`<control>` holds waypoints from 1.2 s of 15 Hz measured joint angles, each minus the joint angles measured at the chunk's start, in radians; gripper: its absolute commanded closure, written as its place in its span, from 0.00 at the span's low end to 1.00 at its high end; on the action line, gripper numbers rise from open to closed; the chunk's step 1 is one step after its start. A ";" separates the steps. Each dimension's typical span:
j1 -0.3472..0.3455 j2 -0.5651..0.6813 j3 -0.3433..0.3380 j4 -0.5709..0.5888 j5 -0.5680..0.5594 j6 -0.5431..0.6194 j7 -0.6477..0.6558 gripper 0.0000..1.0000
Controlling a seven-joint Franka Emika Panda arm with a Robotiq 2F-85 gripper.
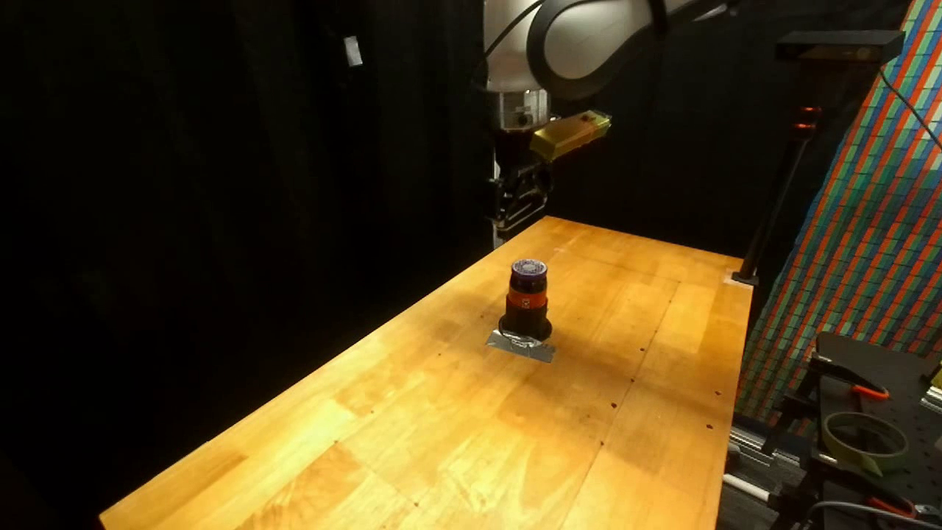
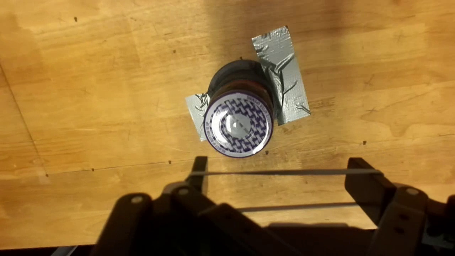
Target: Put a rubber band on the cup
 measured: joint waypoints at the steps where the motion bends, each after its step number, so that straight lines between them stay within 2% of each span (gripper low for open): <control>1: 0.006 0.045 -0.011 0.044 0.003 -0.003 -0.001 0.00; 5: 0.020 0.199 -0.040 0.214 0.030 -0.049 -0.006 0.00; 8: 0.022 0.272 -0.049 0.297 0.054 -0.089 -0.014 0.00; 12: 0.021 0.313 -0.061 0.345 0.066 -0.142 -0.041 0.00; 18: 0.019 0.336 -0.082 0.348 0.069 -0.169 -0.050 0.00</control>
